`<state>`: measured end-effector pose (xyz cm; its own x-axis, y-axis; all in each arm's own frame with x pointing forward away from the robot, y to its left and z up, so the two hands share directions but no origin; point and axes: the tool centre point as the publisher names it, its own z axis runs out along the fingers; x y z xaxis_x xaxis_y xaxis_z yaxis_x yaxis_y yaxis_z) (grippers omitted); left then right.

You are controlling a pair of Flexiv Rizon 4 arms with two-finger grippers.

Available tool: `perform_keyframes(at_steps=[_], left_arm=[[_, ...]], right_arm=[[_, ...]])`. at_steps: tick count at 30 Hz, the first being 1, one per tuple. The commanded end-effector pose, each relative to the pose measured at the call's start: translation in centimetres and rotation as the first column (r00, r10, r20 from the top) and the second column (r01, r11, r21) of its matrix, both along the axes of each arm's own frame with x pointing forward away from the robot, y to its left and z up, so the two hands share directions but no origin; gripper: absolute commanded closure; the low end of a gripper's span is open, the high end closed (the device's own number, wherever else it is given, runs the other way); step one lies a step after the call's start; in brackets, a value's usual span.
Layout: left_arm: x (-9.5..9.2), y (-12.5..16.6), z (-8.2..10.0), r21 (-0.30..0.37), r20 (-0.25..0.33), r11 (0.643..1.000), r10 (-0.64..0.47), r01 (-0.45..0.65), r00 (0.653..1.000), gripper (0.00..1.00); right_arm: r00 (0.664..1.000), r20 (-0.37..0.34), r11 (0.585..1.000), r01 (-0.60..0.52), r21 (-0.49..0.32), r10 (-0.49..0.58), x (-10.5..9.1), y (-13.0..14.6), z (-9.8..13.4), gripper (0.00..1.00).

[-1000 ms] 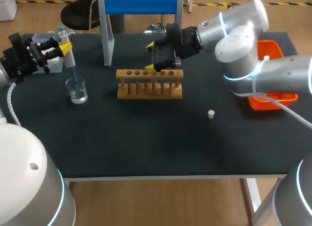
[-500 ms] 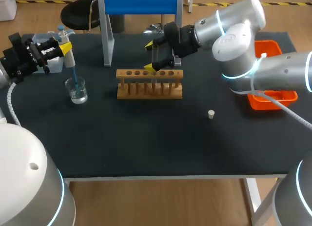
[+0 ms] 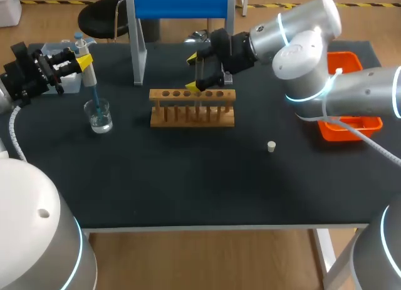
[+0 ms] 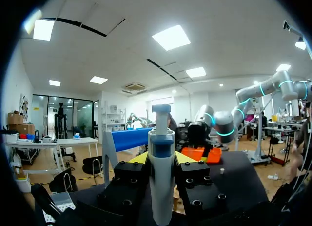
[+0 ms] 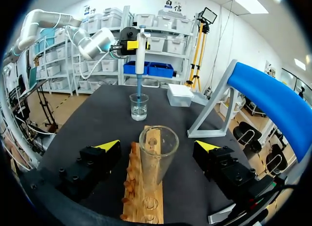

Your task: Invert the test tube, pick up the pipette, mount the tip to pipette, aspirate from beaker and dispense into the tube, eject the tip, return the pipette, and cap with the stopper.

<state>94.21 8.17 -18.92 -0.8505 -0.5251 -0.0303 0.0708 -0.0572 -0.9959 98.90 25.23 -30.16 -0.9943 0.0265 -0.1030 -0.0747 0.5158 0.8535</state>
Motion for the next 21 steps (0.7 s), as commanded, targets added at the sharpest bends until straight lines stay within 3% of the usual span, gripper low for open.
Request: perform_keyframes(at_steps=[1, 12, 21], left_arm=[[0.0, 0.0, 0.0, 0.000, 0.000, 1.000, -0.001, 0.001, 1.000, 1.00], [0.0, 0.0, 0.0, 0.000, 0.000, 1.000, -0.001, 0.001, 1.000, 1.00], [-0.8, -0.6, 2.6, 0.038, 0.011, 0.999, -0.004, 0.004, 1.000, 1.00]], right_arm=[[1.000, -0.002, 1.000, -0.001, -0.004, 0.001, 0.0, 0.0, 0.1, 0.00], [1.000, -0.002, 1.000, -0.001, -0.004, 0.001, 0.0, 0.0, 0.1, 0.00], [1.000, -0.002, 1.000, -0.001, -0.004, 0.001, 0.0, 0.0, 0.1, 0.00]])
